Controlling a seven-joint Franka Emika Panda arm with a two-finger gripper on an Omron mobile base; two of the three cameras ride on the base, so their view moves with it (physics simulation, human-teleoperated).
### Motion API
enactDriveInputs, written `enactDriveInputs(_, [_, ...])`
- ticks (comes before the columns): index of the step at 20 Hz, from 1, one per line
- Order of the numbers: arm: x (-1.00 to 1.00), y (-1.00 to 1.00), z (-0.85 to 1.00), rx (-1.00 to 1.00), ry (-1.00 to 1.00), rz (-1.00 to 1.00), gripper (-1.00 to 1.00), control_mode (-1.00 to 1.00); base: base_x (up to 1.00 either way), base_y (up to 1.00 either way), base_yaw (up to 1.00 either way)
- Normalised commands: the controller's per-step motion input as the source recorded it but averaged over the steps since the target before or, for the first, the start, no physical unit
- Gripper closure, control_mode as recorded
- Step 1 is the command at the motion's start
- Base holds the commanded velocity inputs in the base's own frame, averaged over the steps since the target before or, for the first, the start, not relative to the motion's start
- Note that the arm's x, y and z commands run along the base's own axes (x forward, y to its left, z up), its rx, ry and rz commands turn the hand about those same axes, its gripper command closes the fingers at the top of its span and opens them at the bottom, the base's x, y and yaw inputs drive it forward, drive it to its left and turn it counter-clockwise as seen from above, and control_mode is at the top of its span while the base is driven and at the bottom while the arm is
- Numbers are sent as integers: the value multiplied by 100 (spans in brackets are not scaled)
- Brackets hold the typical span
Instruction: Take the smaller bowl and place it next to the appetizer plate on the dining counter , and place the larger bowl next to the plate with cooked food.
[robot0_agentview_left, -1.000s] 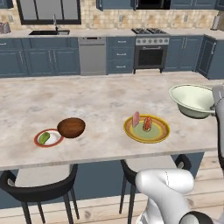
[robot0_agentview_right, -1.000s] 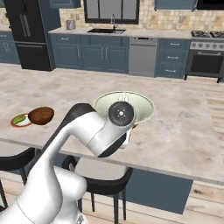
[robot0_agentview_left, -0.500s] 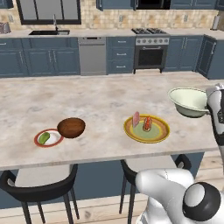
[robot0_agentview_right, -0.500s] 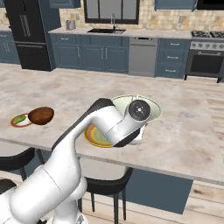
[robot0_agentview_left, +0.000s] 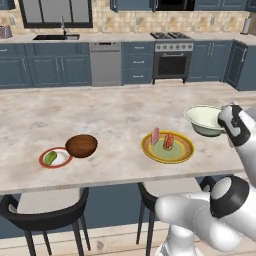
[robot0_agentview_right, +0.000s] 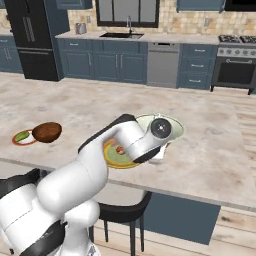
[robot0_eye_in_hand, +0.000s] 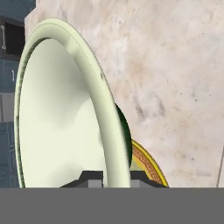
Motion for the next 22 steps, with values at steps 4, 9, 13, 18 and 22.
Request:
enactDriveInputs(4, [29, -46, -26, 3, -1, 0, 100, -100, 0, 0, 0])
enactDriveInputs(9, [5, -12, -40, 2, 0, 0, 100, -100, 0, 0, 0])
enactDriveInputs(13, [0, 0, -38, 0, 1, 0, 100, -100, 0, 0, 0])
enactDriveInputs(18, [28, 0, -30, 0, 0, 0, 100, -100, 0, 0, 0])
enactDriveInputs(22, [30, -1, -37, 0, 0, 0, 100, -100, 0, 0, 0])
